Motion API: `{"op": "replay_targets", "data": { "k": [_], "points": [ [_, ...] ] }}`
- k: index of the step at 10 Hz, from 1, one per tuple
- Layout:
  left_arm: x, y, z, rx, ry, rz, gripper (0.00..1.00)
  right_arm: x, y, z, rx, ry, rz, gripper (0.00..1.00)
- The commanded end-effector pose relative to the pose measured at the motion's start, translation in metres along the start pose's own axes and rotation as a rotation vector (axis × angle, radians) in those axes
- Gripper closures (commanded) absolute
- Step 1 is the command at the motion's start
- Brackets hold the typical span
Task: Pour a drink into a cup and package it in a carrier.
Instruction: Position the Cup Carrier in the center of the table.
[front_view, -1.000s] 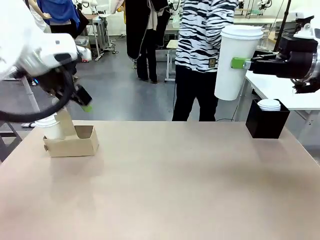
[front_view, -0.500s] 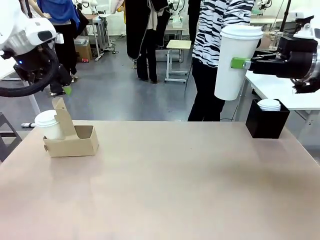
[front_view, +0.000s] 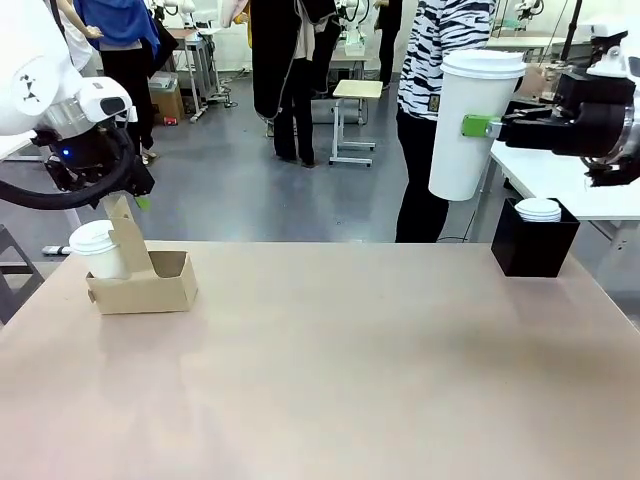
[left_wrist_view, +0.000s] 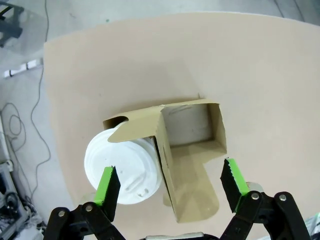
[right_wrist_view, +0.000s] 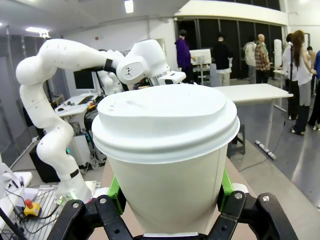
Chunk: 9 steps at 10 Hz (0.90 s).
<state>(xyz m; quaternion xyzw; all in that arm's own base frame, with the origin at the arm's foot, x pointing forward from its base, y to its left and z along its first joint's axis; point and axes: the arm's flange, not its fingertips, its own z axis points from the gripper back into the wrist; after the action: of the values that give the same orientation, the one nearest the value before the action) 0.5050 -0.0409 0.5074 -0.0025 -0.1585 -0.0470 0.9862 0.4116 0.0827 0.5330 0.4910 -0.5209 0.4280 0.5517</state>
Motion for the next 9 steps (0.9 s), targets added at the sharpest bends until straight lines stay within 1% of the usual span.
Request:
{"op": "replay_targets", "data": {
  "k": [1,2,3,4,5,9],
  "points": [
    [0.0002,-0.0041,-0.001,0.032,-0.019,0.044,0.6,0.005,-0.0031,-0.0027,-0.011,-0.007,0.017,0.19],
    [-0.0004,-0.0036,-0.0034,0.037,-0.018,0.058,0.6,0.005,-0.0031,-0.0027,-0.011,-0.007,0.017,0.19],
    [-0.0004,-0.0043,-0.0034,0.041,-0.018,0.066,1.0,0.005,-0.0031,-0.0027,-0.011,-0.007,0.017,0.19],
    [-0.0003,-0.0018,-0.004,0.045,-0.011,0.067,0.62,0.005,-0.0031,-0.0027,-0.011,-0.007,0.017,0.19],
    [-0.0002,-0.0009,-0.0065,0.053,0.0,0.071,1.0,0.005,-0.0031,-0.0027,-0.011,-0.007,0.017,0.19],
    [-0.0015,0.0021,-0.01,0.073,0.002,0.086,1.0,0.005,-0.0031,-0.0027,-0.011,-0.007,0.017,0.19]
  ]
}}
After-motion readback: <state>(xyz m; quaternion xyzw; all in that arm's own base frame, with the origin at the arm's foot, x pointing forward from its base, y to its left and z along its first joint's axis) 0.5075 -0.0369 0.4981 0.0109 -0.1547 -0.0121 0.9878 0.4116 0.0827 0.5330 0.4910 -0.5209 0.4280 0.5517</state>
